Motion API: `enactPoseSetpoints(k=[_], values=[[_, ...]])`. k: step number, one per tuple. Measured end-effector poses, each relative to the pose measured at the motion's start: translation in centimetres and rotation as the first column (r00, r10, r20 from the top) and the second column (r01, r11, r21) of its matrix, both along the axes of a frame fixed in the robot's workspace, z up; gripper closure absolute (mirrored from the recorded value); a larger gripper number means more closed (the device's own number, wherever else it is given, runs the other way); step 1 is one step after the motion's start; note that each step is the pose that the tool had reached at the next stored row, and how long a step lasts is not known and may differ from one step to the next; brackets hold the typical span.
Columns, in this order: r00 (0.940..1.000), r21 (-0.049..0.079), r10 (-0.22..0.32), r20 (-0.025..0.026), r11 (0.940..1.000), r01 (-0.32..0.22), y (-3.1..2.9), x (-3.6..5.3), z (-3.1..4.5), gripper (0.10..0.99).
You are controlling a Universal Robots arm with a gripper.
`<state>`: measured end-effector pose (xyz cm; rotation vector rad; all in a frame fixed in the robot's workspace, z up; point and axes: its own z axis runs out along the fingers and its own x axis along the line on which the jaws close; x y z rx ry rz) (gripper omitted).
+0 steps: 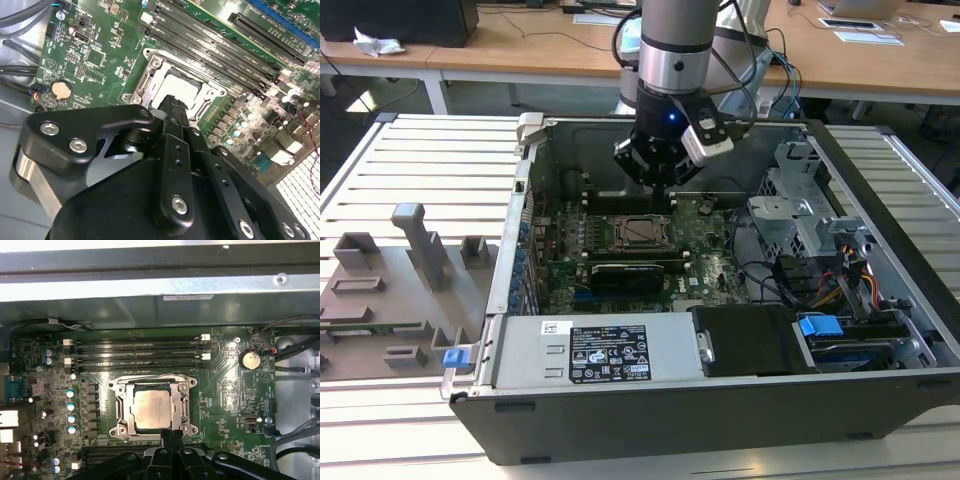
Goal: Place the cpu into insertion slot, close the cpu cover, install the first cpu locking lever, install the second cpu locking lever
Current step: 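Install the first cpu locking lever, then install the second cpu locking lever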
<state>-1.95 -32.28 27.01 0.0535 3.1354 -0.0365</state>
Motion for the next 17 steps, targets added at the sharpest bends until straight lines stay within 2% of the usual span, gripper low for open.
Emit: enactPoseSetpoints(k=[2, 17], values=[[1.0000, -0.001, 0.000, 0.0000, 1.0000, 0.000, 0.00, 0.00, 0.31, 0.980], [1.0000, -0.003, 0.000, 0.0000, 1.0000, 0.000, -0.02, 0.00, 0.52, 0.980]])
